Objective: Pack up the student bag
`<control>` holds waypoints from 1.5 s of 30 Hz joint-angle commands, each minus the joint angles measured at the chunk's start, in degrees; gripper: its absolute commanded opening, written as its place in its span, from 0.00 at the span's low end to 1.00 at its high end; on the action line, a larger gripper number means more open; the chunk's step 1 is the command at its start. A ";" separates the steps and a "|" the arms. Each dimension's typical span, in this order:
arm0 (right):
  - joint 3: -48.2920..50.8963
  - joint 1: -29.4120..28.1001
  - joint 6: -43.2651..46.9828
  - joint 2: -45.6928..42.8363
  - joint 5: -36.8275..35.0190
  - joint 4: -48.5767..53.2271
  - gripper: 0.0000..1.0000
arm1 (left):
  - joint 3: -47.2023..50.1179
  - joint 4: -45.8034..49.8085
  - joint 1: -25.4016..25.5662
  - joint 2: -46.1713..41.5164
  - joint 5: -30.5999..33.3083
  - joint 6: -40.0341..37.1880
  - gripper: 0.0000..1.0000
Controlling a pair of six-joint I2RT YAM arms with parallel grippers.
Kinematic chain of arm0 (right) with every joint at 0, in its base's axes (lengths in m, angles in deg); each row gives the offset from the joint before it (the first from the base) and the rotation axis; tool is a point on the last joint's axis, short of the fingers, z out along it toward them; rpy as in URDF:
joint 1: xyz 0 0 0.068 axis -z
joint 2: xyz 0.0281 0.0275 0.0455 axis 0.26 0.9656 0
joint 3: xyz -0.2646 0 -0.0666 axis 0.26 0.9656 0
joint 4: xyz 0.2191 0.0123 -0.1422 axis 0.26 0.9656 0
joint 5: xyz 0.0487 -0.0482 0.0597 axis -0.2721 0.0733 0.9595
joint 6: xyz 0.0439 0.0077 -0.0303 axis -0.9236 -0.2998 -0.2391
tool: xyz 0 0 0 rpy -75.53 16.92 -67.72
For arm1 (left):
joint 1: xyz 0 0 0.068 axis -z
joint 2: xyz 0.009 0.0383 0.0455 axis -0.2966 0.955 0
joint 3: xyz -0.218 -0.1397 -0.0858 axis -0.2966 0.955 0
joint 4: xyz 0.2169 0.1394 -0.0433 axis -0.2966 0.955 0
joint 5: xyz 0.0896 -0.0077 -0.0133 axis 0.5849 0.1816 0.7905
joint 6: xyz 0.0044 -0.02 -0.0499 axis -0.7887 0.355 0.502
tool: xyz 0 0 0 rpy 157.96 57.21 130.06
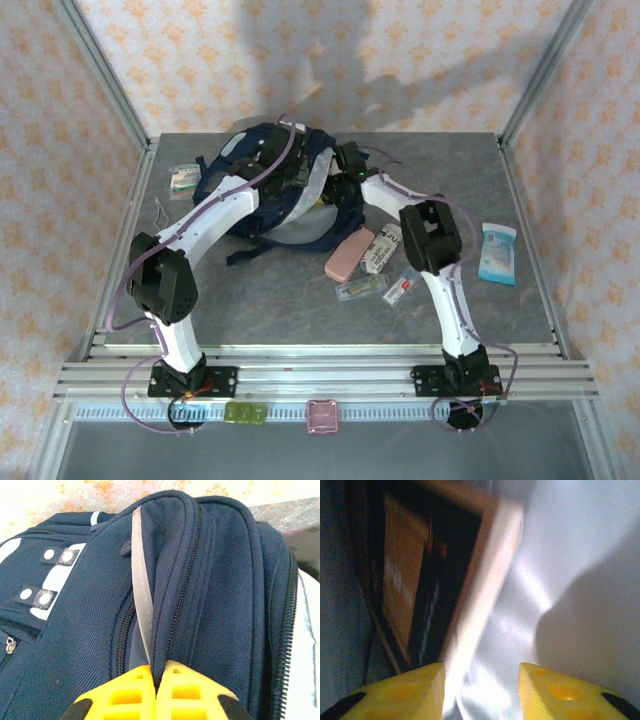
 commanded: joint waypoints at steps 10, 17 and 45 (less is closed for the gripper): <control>37.94 4.39 6.79 -39.20 -14.77 0.75 0.44 | -5.13 -9.16 0.54 4.24 1.35 13.22 0.00; 46.74 -0.14 6.55 -46.45 -15.80 -2.75 0.38 | -17.85 -7.36 3.60 16.35 1.10 15.61 0.20; 50.63 -8.10 6.71 -46.47 -10.68 -14.79 0.44 | 64.97 -47.81 -9.46 -21.36 -2.49 37.86 0.81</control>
